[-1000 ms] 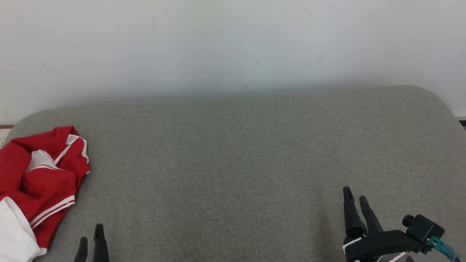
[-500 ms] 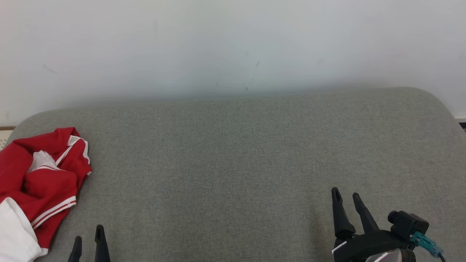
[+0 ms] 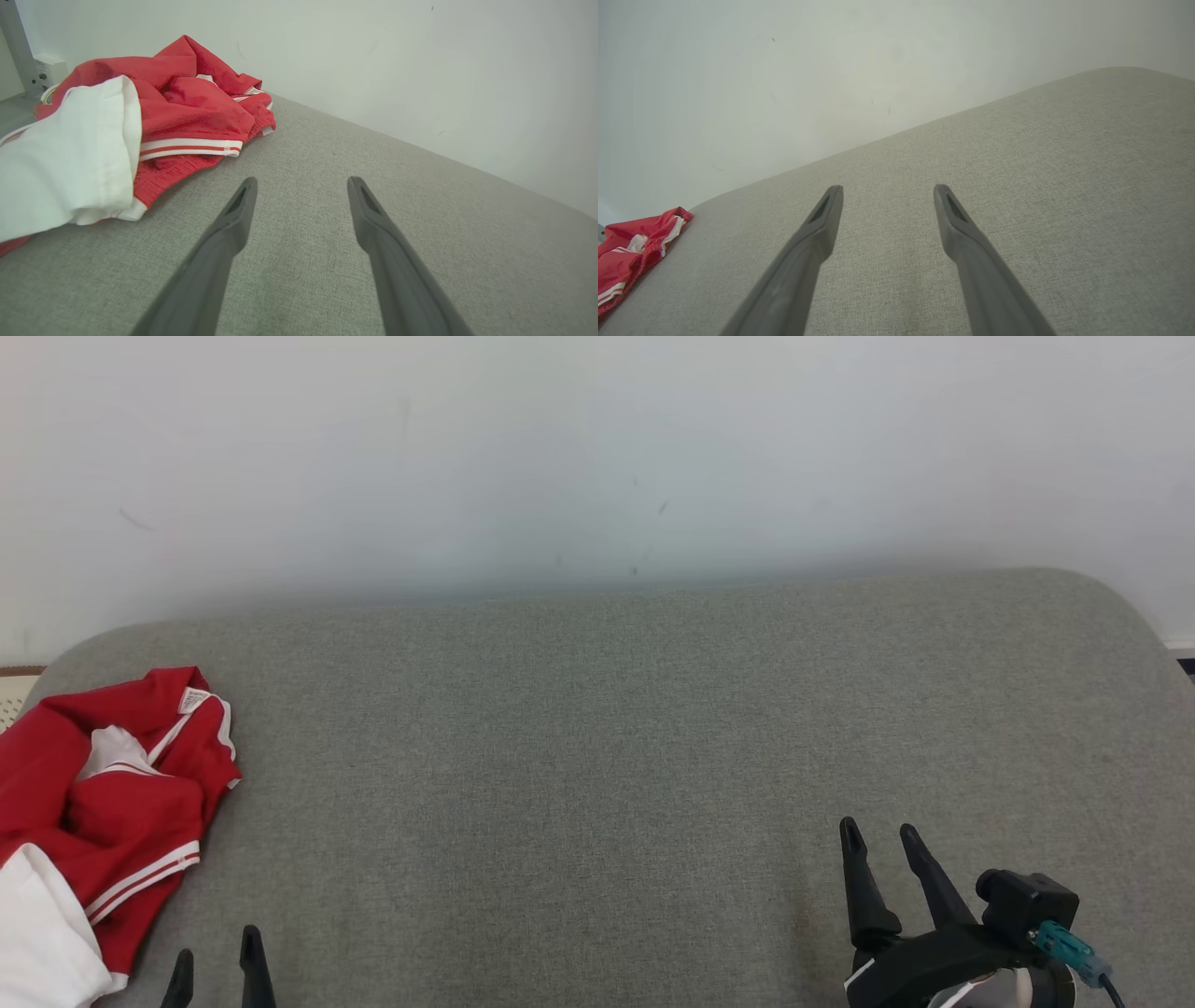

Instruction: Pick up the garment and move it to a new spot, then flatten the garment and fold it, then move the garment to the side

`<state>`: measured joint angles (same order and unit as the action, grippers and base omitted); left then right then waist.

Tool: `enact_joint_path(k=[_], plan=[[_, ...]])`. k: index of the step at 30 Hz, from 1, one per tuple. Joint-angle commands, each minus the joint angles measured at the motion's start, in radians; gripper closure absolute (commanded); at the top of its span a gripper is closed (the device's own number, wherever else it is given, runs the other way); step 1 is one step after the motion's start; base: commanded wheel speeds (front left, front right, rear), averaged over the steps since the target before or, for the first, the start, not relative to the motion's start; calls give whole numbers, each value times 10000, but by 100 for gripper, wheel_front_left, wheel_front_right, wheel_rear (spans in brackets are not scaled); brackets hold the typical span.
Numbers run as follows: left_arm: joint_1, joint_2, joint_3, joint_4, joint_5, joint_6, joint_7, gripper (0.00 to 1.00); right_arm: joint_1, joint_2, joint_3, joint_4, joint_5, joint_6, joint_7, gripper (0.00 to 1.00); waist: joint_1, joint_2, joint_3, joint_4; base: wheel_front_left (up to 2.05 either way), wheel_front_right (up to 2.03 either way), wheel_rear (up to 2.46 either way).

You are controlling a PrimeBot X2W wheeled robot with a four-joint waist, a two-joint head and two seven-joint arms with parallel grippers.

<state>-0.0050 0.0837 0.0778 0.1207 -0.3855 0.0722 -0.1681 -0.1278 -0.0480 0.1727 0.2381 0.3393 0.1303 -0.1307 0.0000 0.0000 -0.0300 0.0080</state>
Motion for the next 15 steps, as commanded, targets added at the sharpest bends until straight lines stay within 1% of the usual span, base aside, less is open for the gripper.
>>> enact_joint_path(k=[1,9,15], plan=[[-1,116,-17,-112,312,57,-111,0,-14,-31,48,-130,-307,5,20,0,0,0,-11,4,0,0,0],[62,215,-60,-154,1016,179,-298,0,29,-32,160,-315,-1058,5,-126,0,0,0,-80,25,0,0,0],[25,368,-256,-62,1463,-12,-425,0,31,-33,256,-351,-1553,6,-154,0,0,0,-134,44,0,0,0]])
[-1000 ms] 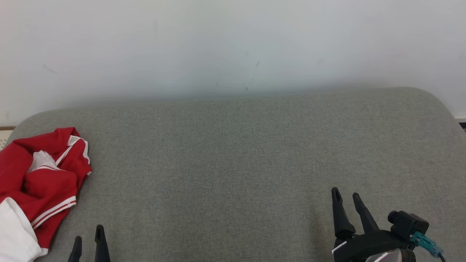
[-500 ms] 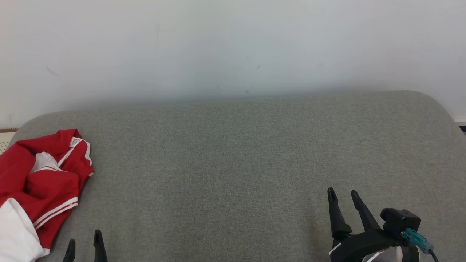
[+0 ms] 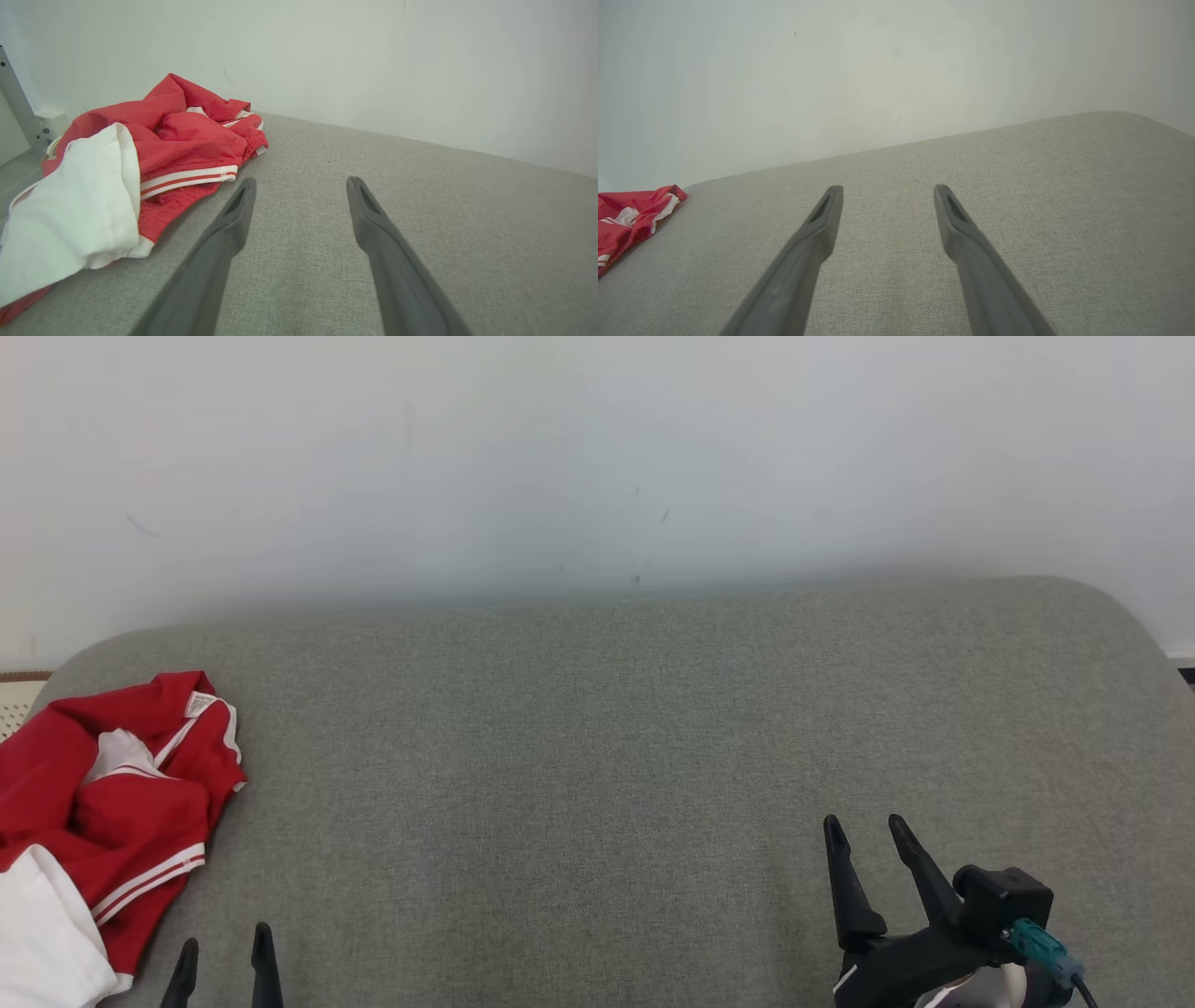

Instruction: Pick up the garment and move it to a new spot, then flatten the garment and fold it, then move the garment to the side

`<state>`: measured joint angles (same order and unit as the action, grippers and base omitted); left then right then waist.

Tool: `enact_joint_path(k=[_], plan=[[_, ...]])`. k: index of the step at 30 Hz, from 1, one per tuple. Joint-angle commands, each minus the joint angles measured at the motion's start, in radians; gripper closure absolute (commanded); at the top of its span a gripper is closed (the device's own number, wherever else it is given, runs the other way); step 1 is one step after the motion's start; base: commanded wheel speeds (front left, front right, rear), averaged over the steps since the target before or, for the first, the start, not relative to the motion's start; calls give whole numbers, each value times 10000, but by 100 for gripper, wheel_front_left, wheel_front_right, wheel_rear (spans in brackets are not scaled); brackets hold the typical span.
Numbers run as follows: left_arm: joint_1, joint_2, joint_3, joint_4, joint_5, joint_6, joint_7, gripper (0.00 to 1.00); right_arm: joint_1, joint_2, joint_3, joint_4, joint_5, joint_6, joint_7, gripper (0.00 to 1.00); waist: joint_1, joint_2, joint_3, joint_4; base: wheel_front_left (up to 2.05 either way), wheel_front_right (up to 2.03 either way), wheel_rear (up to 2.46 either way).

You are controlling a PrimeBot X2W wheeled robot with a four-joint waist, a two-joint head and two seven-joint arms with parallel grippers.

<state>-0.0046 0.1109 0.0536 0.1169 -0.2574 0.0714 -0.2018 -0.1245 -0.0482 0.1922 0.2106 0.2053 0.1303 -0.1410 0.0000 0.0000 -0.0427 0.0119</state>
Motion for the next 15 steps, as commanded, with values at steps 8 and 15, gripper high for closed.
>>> enact_joint_path(k=[8,15], plan=[[-69,286,-173,79,783,-100,-251,0,39,-32,177,-119,-869,6,-127,0,0,0,-34,16,0,0,0],[-36,367,-280,83,1278,-52,-404,0,44,-33,232,-157,-1413,7,-223,0,0,0,-38,13,0,0,0]])
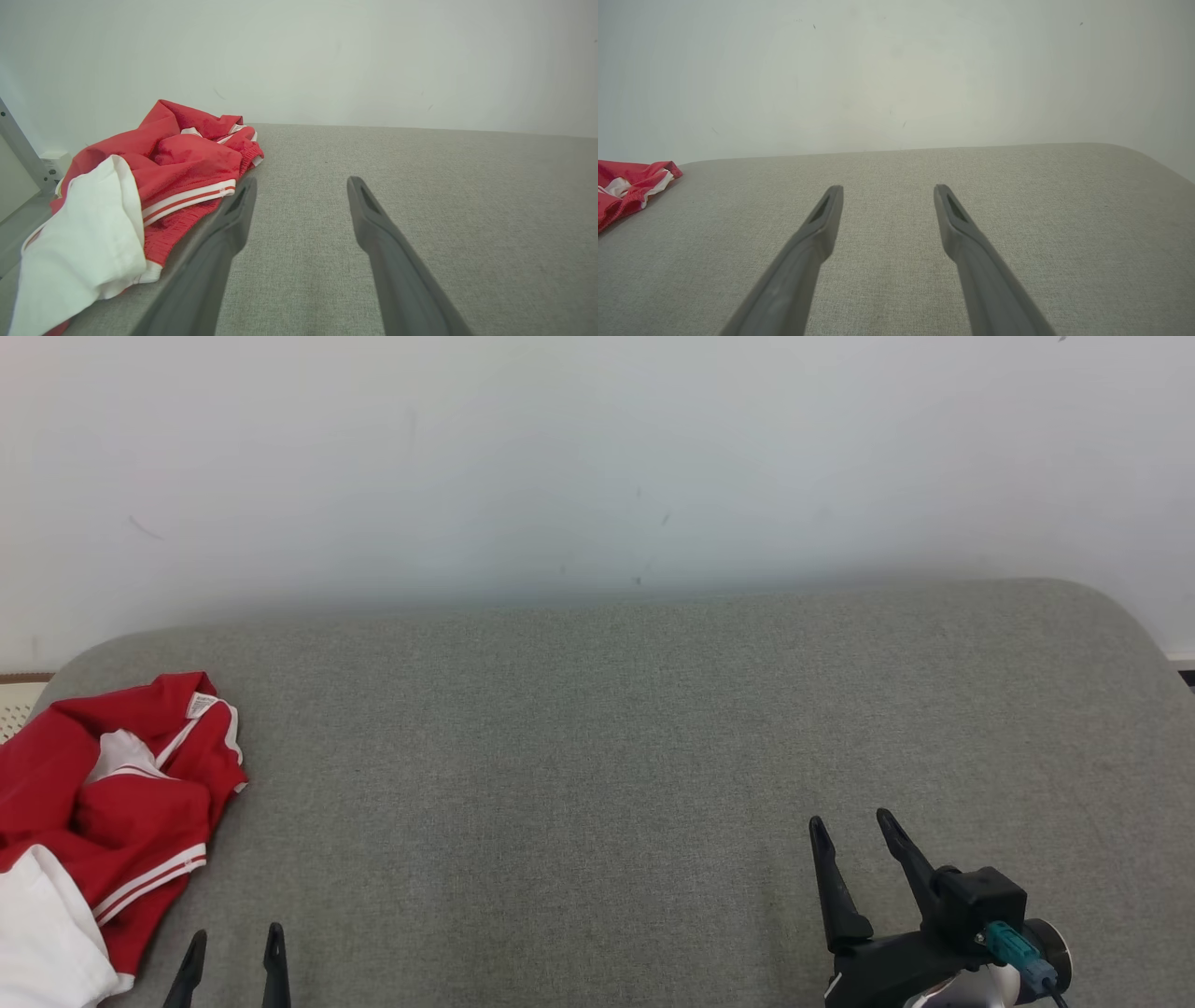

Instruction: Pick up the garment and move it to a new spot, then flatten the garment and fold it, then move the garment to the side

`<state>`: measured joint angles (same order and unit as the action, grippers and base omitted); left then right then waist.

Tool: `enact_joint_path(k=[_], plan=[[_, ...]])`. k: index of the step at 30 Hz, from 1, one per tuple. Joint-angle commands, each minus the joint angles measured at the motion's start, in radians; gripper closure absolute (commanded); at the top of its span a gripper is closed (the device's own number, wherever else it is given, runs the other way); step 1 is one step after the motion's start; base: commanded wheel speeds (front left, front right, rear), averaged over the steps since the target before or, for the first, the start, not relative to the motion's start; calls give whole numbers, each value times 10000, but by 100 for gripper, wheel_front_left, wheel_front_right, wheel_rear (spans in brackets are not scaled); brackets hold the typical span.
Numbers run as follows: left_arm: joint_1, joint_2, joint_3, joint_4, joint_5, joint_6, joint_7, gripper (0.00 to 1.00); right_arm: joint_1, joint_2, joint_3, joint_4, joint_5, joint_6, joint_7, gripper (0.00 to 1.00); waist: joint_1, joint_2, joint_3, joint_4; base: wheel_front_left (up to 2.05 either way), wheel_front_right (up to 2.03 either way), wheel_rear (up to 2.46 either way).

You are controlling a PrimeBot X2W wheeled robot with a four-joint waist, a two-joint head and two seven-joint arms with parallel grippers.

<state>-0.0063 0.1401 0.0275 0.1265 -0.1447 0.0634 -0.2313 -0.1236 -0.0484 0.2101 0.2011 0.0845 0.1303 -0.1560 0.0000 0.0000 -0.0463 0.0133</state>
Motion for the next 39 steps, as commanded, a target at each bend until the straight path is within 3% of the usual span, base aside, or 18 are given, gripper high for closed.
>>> enact_joint_path(k=[1,16,39], plan=[[-10,92,-27,-14,234,45,-119,0,38,-31,60,-68,-296,7,-78,0,0,0,-4,-2,0,0,0],[184,170,-115,-136,1074,263,-357,0,111,-28,-15,-166,-883,7,-215,0,0,0,-116,-32,0,0,0],[211,274,-167,-148,737,360,-353,0,178,-30,-117,-141,37,7,-176,0,0,0,-112,-25,0,0,0]])
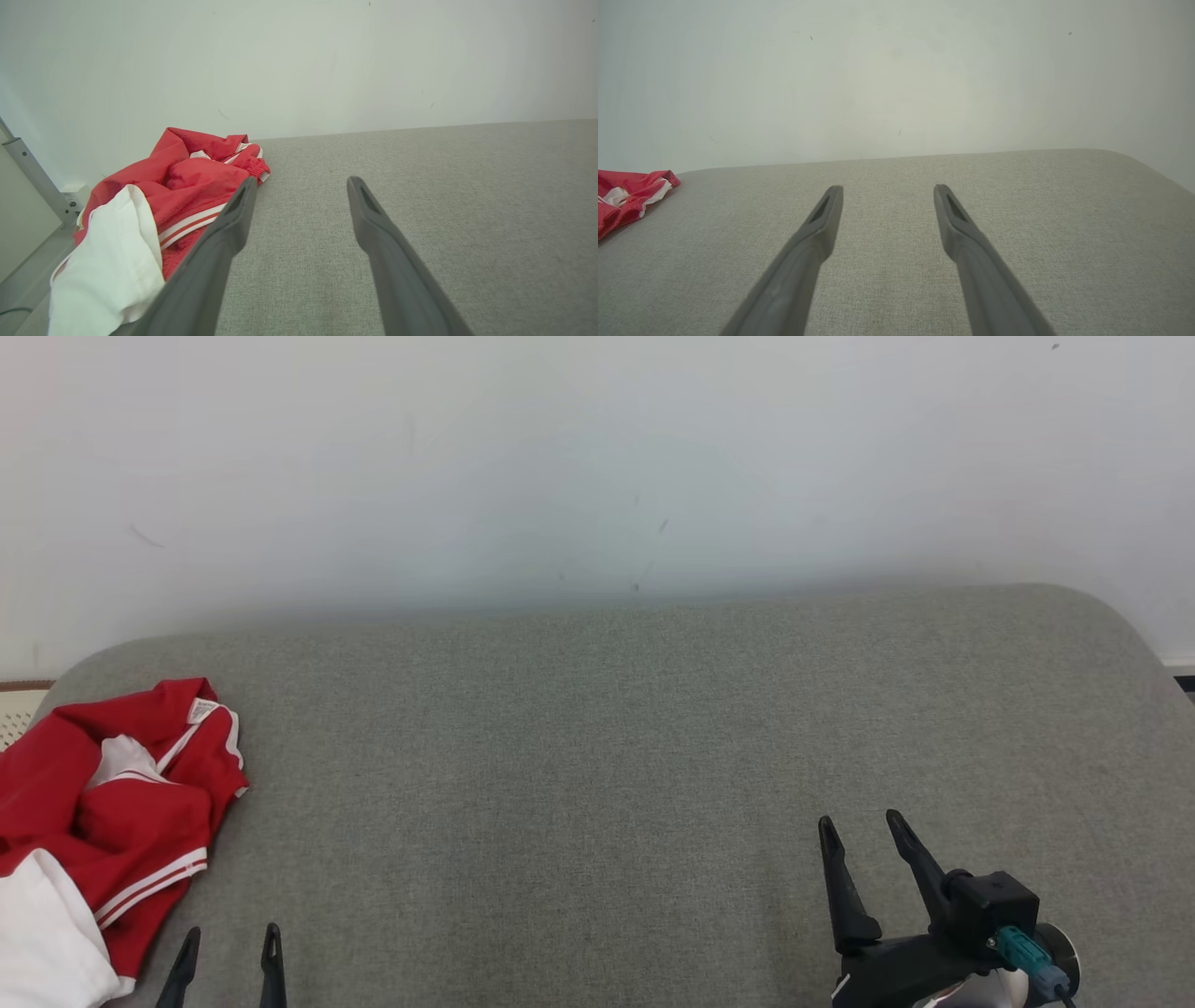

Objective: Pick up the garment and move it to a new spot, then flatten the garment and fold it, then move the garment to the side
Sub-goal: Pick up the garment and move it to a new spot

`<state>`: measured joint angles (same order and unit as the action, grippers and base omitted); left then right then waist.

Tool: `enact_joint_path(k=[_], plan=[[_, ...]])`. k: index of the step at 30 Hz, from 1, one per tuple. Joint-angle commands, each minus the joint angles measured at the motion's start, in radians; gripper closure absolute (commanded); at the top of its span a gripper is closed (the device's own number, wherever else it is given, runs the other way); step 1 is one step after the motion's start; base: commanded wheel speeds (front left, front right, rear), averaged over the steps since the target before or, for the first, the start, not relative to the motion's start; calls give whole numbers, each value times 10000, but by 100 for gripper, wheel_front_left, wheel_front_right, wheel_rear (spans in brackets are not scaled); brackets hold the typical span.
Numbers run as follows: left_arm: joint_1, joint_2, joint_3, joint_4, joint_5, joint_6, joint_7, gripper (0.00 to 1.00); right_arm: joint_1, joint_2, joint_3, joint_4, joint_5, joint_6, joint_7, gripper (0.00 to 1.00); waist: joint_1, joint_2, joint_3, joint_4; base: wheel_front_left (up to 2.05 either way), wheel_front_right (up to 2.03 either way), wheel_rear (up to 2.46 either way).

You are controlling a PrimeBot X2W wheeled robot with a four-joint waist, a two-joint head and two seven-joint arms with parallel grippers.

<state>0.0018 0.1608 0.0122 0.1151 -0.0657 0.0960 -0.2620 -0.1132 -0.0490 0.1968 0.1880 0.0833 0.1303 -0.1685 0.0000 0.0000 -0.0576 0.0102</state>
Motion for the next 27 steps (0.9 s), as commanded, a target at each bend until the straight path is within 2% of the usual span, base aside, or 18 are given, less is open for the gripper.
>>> enact_joint_path(k=[1,16,27], plan=[[122,69,-21,-32,-63,17,-46,0,77,-24,6,-11,56,7,-58,0,0,0,2,18,0,0,0],[95,168,-89,-126,-124,106,42,0,178,-24,13,86,373,7,-174,0,0,0,70,635,0,0,0],[134,366,35,-99,-346,184,198,0,187,-22,172,323,601,7,-275,0,0,0,-21,1953,0,0,0]])
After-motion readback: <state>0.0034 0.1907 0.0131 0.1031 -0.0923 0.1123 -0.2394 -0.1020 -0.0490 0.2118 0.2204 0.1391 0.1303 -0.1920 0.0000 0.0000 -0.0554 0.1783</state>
